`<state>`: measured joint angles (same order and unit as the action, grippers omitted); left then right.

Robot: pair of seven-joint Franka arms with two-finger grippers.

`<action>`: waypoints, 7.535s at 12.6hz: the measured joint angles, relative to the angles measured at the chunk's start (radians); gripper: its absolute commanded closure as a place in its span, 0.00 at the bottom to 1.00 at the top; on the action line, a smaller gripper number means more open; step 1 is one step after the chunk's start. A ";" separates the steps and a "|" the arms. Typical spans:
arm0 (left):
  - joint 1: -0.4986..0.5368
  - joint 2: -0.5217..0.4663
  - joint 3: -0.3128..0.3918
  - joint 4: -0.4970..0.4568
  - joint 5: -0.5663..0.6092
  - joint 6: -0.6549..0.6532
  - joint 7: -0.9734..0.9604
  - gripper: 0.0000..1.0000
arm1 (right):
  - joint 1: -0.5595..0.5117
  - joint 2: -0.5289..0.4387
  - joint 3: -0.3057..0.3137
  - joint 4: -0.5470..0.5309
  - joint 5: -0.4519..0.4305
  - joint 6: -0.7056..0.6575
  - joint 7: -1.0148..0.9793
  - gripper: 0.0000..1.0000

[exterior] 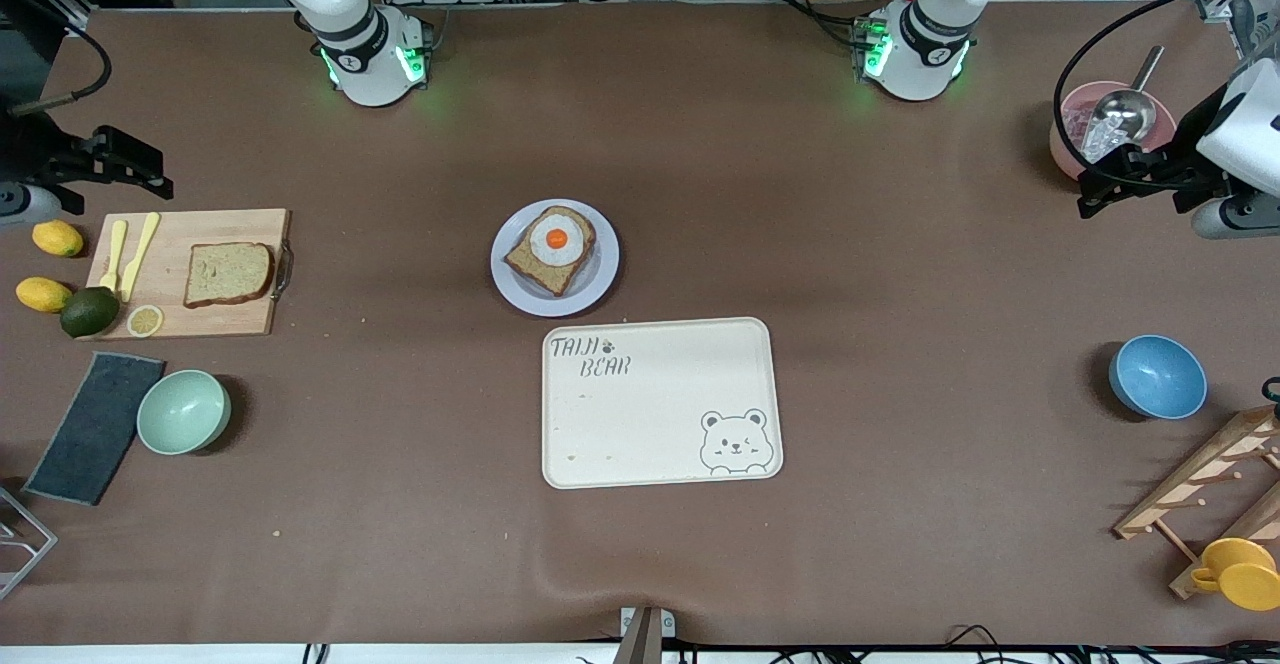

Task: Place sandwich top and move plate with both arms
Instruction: 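Move the right gripper down to the bread slice on the cutting board, then grasp the bread slice with the right gripper and lift it, then carry the bread slice with the right gripper onto the egg sandwich, then open the right gripper and withdraw it toward the cutting board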

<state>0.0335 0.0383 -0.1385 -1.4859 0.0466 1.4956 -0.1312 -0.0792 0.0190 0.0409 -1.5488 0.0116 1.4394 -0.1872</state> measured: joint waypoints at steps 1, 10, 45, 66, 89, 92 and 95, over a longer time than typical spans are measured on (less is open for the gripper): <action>0.000 0.000 0.000 0.000 0.000 0.000 0.000 0.00 | -0.021 0.004 -0.001 -0.025 0.000 0.000 0.000 0.00; 0.000 0.004 -0.001 -0.004 0.000 0.000 0.000 0.00 | -0.186 0.027 -0.009 -0.329 -0.006 0.235 -0.036 0.00; -0.001 -0.005 -0.006 -0.009 0.000 -0.034 -0.012 0.00 | -0.535 0.442 -0.008 -0.489 0.095 0.748 -0.538 1.00; 0.012 0.008 -0.009 -0.021 0.000 -0.026 -0.012 0.00 | -0.169 0.439 0.043 -0.304 0.406 0.277 -0.273 1.00; 0.011 0.007 -0.011 -0.018 0.000 -0.025 -0.012 0.00 | 0.295 0.463 0.041 -0.473 0.785 0.490 -0.126 0.00; 0.011 0.007 -0.011 -0.017 0.000 -0.025 -0.012 0.00 | 0.295 0.463 0.038 -0.462 0.791 0.486 -0.072 0.00; 0.011 0.007 -0.011 -0.017 0.000 -0.025 -0.012 0.00 | 0.294 0.460 0.001 -0.405 0.785 0.422 -0.056 0.00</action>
<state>0.0442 0.0458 -0.1493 -1.5034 0.0466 1.4711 -0.1434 0.2148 0.4791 0.0417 -1.9537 0.7966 1.8612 -0.2434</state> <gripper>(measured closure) 0.000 0.000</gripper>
